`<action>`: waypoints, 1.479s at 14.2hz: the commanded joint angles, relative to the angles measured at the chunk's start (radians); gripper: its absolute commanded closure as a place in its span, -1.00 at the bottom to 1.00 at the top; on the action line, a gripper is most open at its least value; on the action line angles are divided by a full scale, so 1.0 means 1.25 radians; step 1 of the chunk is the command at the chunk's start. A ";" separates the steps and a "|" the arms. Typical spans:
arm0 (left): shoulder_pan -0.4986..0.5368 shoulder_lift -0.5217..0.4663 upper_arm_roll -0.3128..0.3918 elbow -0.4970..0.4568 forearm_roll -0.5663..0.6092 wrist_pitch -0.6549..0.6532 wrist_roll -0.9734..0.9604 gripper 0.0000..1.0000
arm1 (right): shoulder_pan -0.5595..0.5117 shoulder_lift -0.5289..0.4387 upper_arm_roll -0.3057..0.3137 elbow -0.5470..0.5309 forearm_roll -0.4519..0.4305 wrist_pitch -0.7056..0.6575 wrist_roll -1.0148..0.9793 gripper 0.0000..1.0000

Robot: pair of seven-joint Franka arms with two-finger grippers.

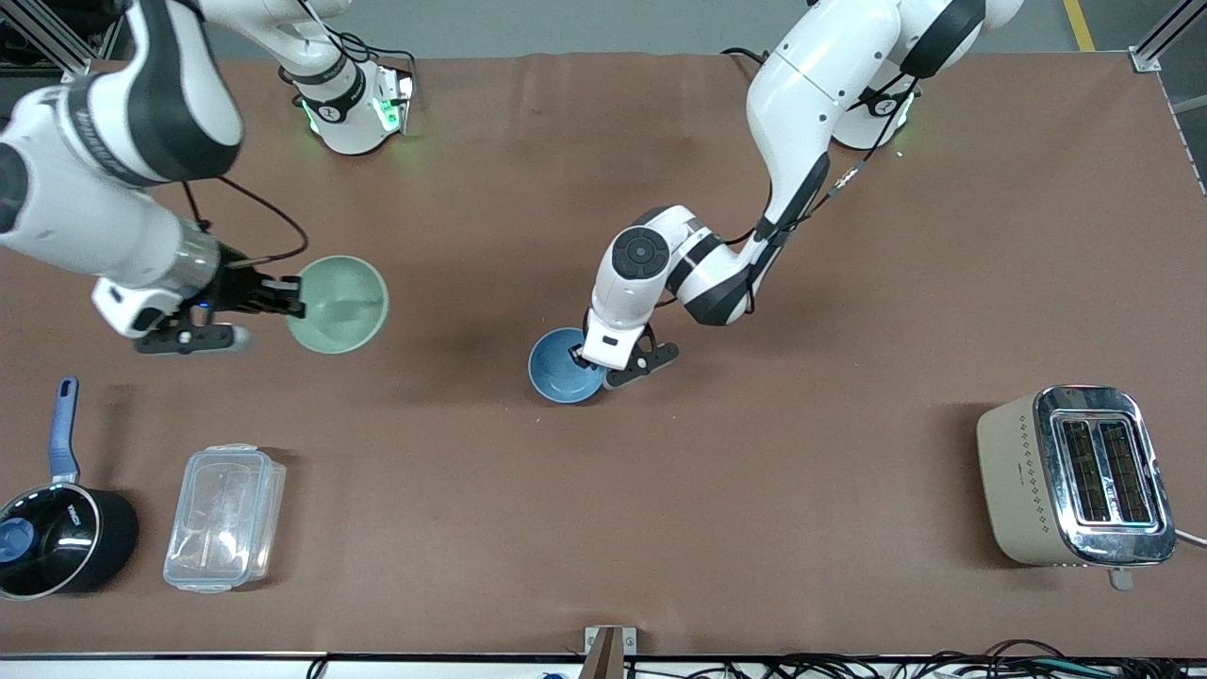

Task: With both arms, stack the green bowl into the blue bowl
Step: 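Release the blue bowl with the left gripper while the right carries the green, then lower the green bowl into the blue bowl with the right gripper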

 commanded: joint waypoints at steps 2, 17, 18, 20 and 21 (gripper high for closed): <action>0.059 -0.087 0.029 0.057 0.024 -0.173 0.101 -1.00 | -0.008 0.039 0.091 -0.003 0.009 0.047 0.093 1.00; 0.489 -0.437 0.021 0.061 0.011 -0.588 0.749 -1.00 | 0.129 0.355 0.295 0.005 -0.261 0.464 0.641 1.00; 0.492 -0.455 0.021 0.065 0.005 -0.630 0.763 -1.00 | 0.129 0.364 0.295 0.006 -0.270 0.471 0.643 1.00; 0.489 -0.512 0.018 0.067 -0.010 -0.661 0.819 -1.00 | 0.128 0.369 0.295 0.008 -0.272 0.472 0.643 1.00; 0.490 -0.525 0.018 0.064 -0.009 -0.678 0.827 -1.00 | 0.126 0.369 0.295 0.012 -0.272 0.472 0.643 1.00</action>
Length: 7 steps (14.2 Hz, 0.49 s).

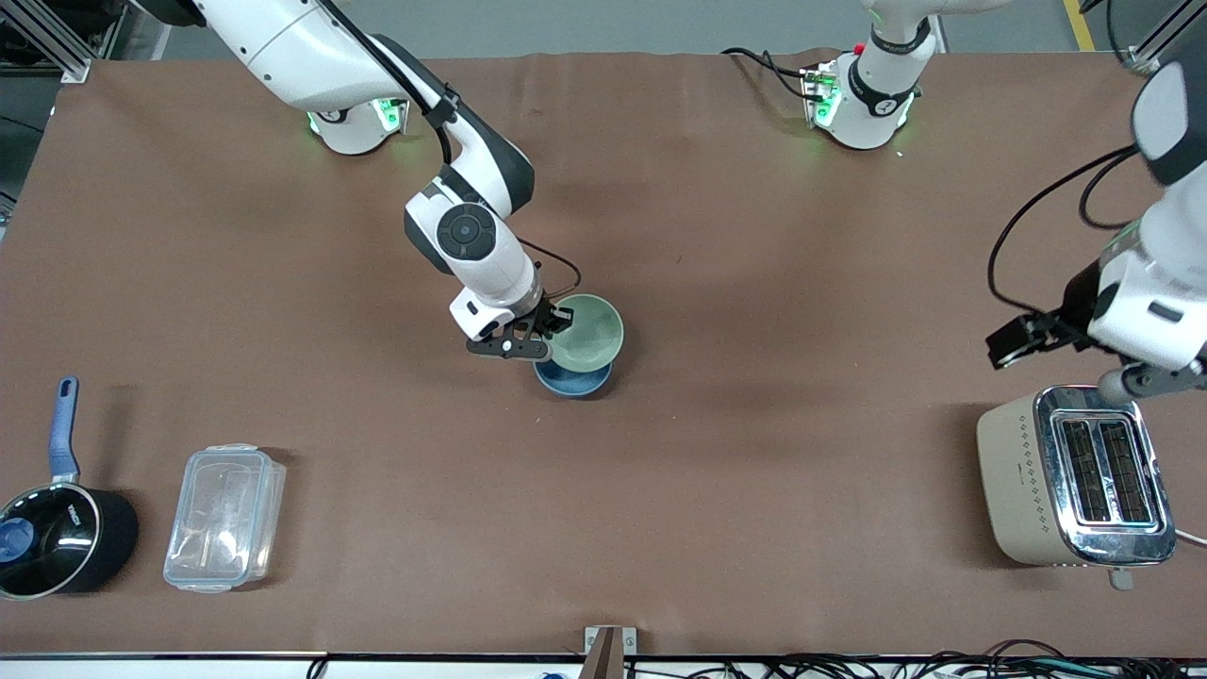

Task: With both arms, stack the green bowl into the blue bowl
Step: 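Lower the green bowl into the blue bowl with the right gripper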

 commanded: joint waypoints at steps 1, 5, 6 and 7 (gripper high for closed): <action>0.003 -0.057 -0.010 -0.020 -0.013 -0.051 0.035 -1.00 | -0.015 0.007 0.012 0.021 -0.024 -0.002 0.026 1.00; -0.002 -0.127 0.008 -0.085 -0.056 -0.052 0.094 -1.00 | -0.027 0.007 0.012 0.037 -0.023 -0.011 0.018 1.00; -0.003 -0.143 0.010 -0.106 -0.055 -0.052 0.119 -1.00 | -0.027 0.007 0.012 0.037 -0.024 -0.011 0.016 1.00; -0.005 -0.150 0.010 -0.109 -0.055 -0.052 0.129 -1.00 | -0.028 0.007 0.011 0.037 -0.024 -0.011 0.017 1.00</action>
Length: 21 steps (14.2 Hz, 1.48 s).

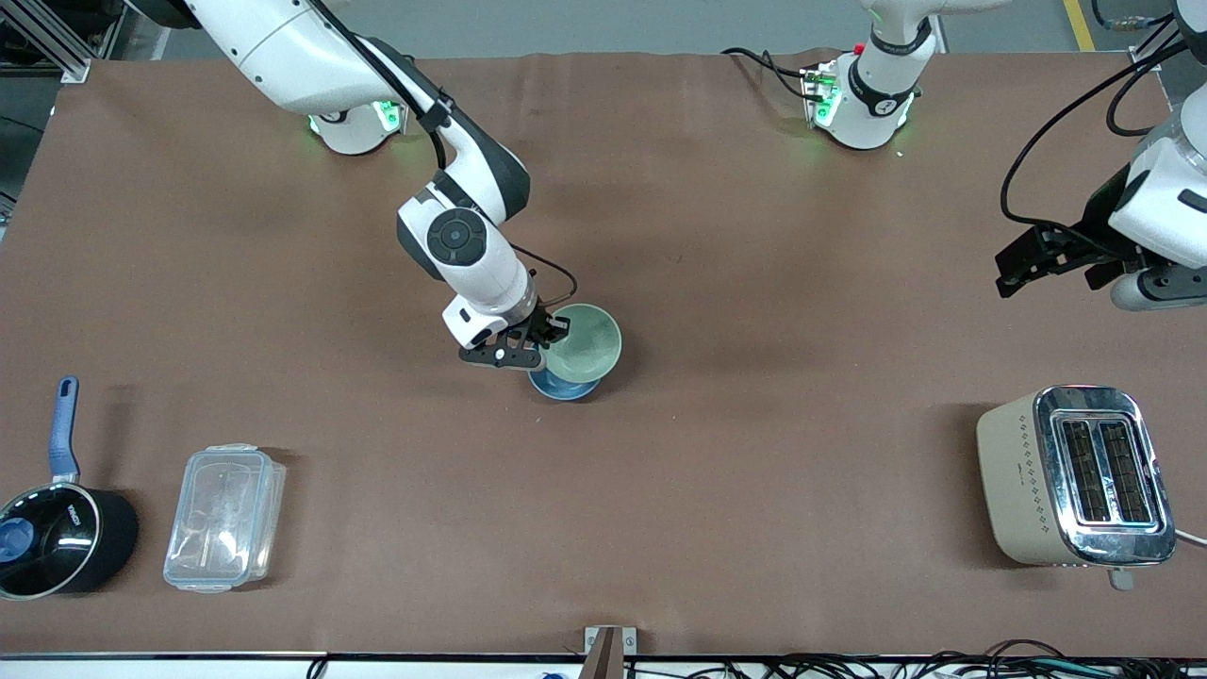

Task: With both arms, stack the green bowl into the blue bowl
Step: 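Lower the green bowl into the blue bowl with the right gripper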

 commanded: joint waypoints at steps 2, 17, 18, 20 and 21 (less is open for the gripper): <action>-0.005 -0.054 0.010 -0.053 -0.015 0.003 0.036 -1.00 | -0.024 0.007 0.009 0.008 -0.033 -0.009 0.009 0.99; 0.011 -0.109 0.003 -0.113 -0.026 -0.029 0.048 -1.00 | -0.044 -0.016 0.016 0.043 -0.044 -0.085 0.002 -1.00; 0.018 -0.109 0.005 -0.112 -0.027 -0.030 0.049 -1.00 | -0.051 -0.027 0.020 0.074 -0.043 -0.160 0.002 -1.00; 0.023 -0.106 0.005 -0.112 -0.027 -0.042 0.046 -1.00 | -0.060 -0.110 0.020 0.090 -0.045 -0.287 0.007 -1.00; 0.024 -0.105 0.005 -0.112 -0.028 -0.042 0.044 -1.00 | -0.084 -0.157 0.022 0.085 -0.047 -0.308 0.003 -1.00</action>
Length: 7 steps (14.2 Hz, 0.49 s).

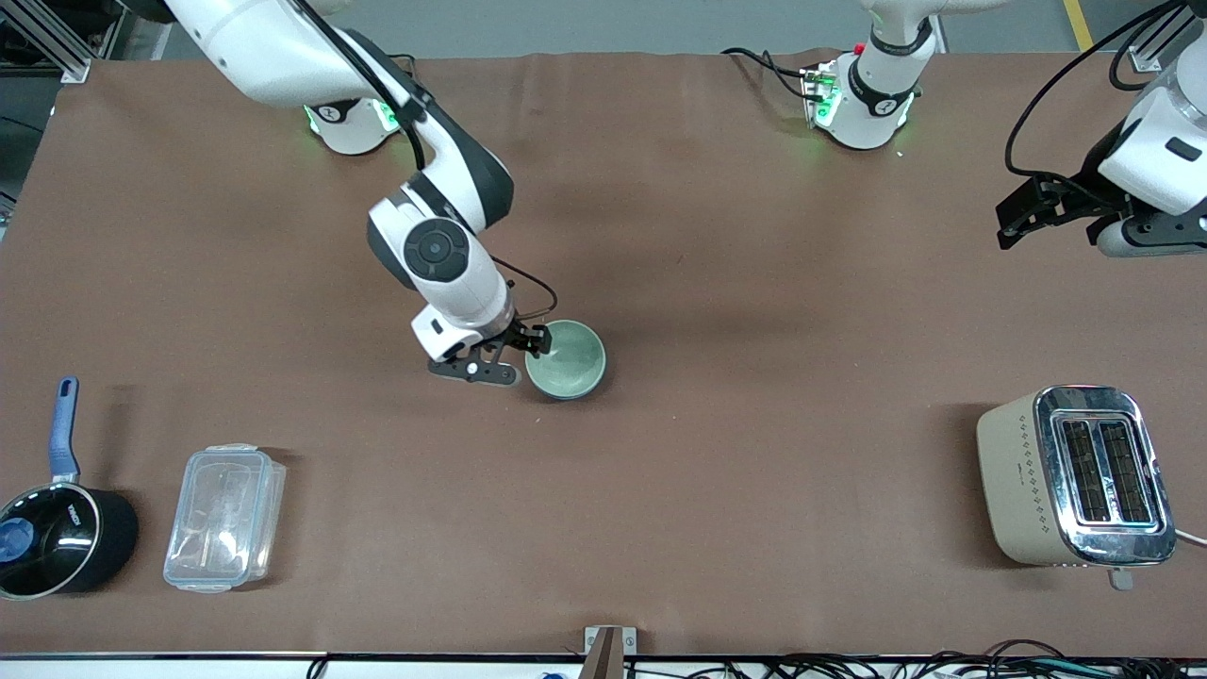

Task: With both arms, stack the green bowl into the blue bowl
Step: 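Open the right gripper and release the green bowl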

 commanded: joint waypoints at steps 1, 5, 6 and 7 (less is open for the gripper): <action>0.007 -0.011 -0.001 -0.008 -0.018 -0.010 0.006 -1.00 | -0.058 -0.145 0.017 -0.023 -0.016 -0.083 -0.003 -1.00; 0.004 -0.010 -0.002 -0.006 -0.018 -0.010 0.007 -1.00 | -0.089 -0.259 -0.090 -0.023 -0.017 -0.146 -0.141 -1.00; 0.004 -0.010 -0.002 -0.006 -0.018 -0.010 0.007 -1.00 | -0.084 -0.280 -0.137 -0.023 -0.011 -0.153 -0.201 -1.00; 0.002 -0.010 -0.003 -0.006 -0.018 -0.010 0.006 -1.00 | -0.084 -0.291 -0.174 -0.021 -0.009 -0.165 -0.249 -1.00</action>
